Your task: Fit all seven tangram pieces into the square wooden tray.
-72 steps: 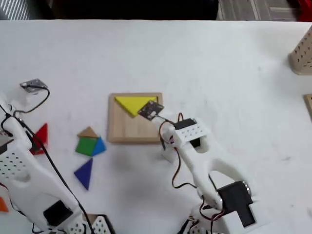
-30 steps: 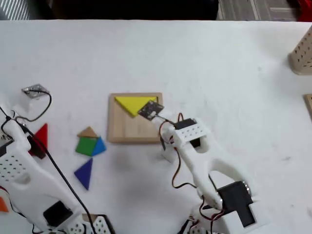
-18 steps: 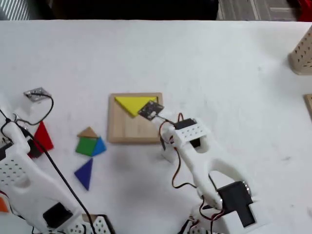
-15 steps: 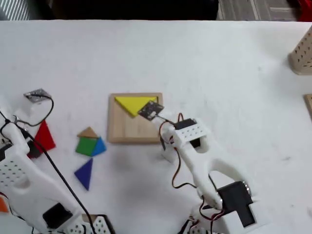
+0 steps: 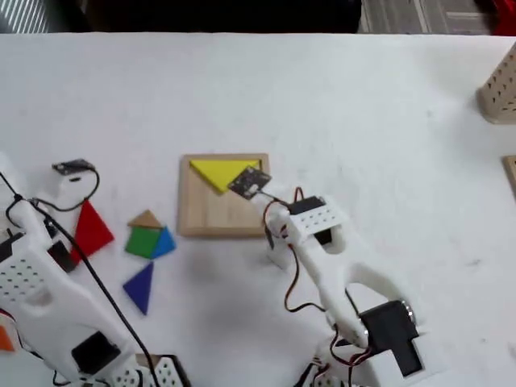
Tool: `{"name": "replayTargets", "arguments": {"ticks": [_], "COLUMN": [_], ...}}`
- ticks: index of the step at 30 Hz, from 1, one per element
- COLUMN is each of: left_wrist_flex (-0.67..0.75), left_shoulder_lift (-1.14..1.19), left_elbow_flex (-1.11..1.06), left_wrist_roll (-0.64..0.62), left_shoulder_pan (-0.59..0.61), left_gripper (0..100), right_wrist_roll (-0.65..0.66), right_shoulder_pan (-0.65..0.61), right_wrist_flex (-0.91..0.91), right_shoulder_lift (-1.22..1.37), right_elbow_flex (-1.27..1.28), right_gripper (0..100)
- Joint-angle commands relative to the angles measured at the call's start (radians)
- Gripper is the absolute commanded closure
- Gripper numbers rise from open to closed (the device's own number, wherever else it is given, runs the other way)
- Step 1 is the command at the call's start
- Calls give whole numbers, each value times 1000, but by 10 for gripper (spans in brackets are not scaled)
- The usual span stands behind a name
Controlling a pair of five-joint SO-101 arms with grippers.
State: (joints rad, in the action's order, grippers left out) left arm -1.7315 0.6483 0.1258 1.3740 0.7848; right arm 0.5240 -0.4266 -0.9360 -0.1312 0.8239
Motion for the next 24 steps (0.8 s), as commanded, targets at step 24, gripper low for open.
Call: {"name": "replayTargets", "arguments": {"ticks": [24], "left_wrist_flex": [608], "left_shoulder_lift": [-1089], "left_elbow_flex": [-861], "left_wrist_roll": [-621], "left_shoulder_pan": [318], "left_gripper": [810], "right_wrist_roll": [-219], "right_shoulder_pan": [-458], "right_wrist_flex": [47], "right_shoulder_lift": [-145], "right_elbow_flex": [-253], "right_gripper": [981]}}
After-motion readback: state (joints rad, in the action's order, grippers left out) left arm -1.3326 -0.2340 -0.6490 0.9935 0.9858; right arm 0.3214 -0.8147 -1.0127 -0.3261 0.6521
